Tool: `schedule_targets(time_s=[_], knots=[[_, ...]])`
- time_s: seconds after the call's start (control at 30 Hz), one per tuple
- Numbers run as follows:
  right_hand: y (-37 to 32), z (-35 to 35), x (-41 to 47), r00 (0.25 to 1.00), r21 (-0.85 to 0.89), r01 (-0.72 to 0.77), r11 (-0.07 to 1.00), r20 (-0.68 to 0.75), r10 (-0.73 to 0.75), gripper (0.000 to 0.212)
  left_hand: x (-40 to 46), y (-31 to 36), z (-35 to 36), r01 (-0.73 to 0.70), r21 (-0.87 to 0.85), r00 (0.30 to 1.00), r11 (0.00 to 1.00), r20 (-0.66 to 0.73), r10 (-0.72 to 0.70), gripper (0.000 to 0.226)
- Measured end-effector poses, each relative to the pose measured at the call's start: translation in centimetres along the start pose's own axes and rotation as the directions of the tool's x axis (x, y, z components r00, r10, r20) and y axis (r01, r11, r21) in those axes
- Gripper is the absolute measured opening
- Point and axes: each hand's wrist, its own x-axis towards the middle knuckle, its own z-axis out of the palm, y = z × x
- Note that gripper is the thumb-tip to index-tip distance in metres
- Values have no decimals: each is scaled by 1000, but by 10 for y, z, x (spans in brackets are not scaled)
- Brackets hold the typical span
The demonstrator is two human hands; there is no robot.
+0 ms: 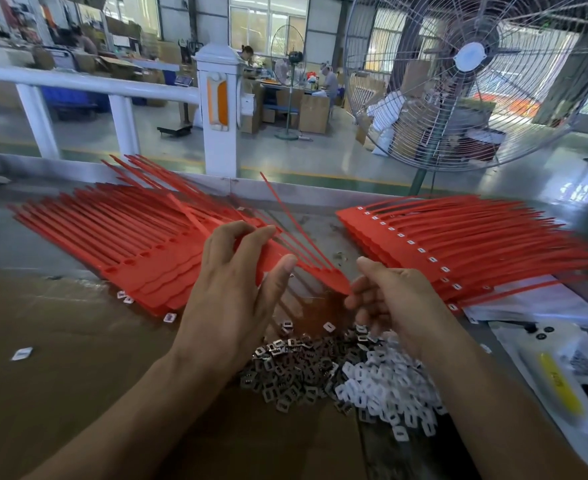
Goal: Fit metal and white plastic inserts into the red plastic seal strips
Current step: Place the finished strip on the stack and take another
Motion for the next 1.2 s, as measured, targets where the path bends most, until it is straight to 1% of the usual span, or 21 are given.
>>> schedule_targets(time_s=[0.1, 0.17, 0.23, 0.3, 0.37, 0.4, 0.5, 0.57, 0.63, 0.7, 0.77, 0.87, 0.97, 1.13, 1.2], knots=[[-4, 4, -4, 993, 65, -99, 993, 71, 94, 36, 0, -2, 0, 0, -5, 1000, 1000, -3, 0, 61], [-5, 6, -5, 993, 154, -115, 981, 56, 107, 28, 0, -4, 0, 5, -13, 1000, 1000, -2, -5, 62], [-7, 7, -4, 997, 303, -66, 951, -29, 78, 18, 0, -4, -1, -15, -11, 1000, 1000, 1, 15, 62], [-9, 7, 0, 991, 469, 2, 883, -120, 61, 15, 0, -4, -2, -60, 2, 998, 998, 4, 60, 59], [-9, 5, 4, 987, 570, 38, 821, -149, 58, 13, 1, -5, -3, -102, 3, 995, 995, 11, 101, 57], [-8, 4, 6, 989, 584, 36, 811, -139, 56, 10, 2, -6, -5, -125, 6, 992, 992, 16, 125, 56], [-6, 3, 8, 995, 546, -15, 838, -73, 66, 5, 6, -11, -11, -214, 29, 976, 976, 41, 212, 54], [-6, 1, 8, 995, 513, -15, 858, -79, 64, 9, 8, -15, -15, -279, 35, 959, 960, 51, 277, 52], [-10, 0, 9, 991, 474, 39, 880, -134, 28, 16, 10, -18, -18, -342, 47, 940, 939, 41, 340, 50], [-13, -1, 9, 980, 434, 124, 892, -194, -42, 22, 12, -20, -20, -389, 61, 921, 919, 25, 388, 49], [-15, -1, 7, 965, 405, 199, 893, -239, -107, 30, 13, -22, -20, -404, 56, 915, 913, 23, 403, 50], [-17, -2, 5, 948, 363, 262, 894, -272, -167, 40, 15, -26, -19, -408, 39, 913, 912, 33, 406, 53], [-20, -4, 2, 934, 374, 306, 876, -296, -200, 46, 17, -27, -19, -451, 47, 892, 891, 20, 451, 53], [-24, -11, -2, 893, 392, 420, 819, -341, -294, 52, 18, -21, -19, -534, 46, 841, 844, -67, 536, 51], [-23, -13, -3, 879, 373, 441, 816, -365, -307, 55, 18, -20, -17, -544, 47, 833, 838, -84, 546, 51]])
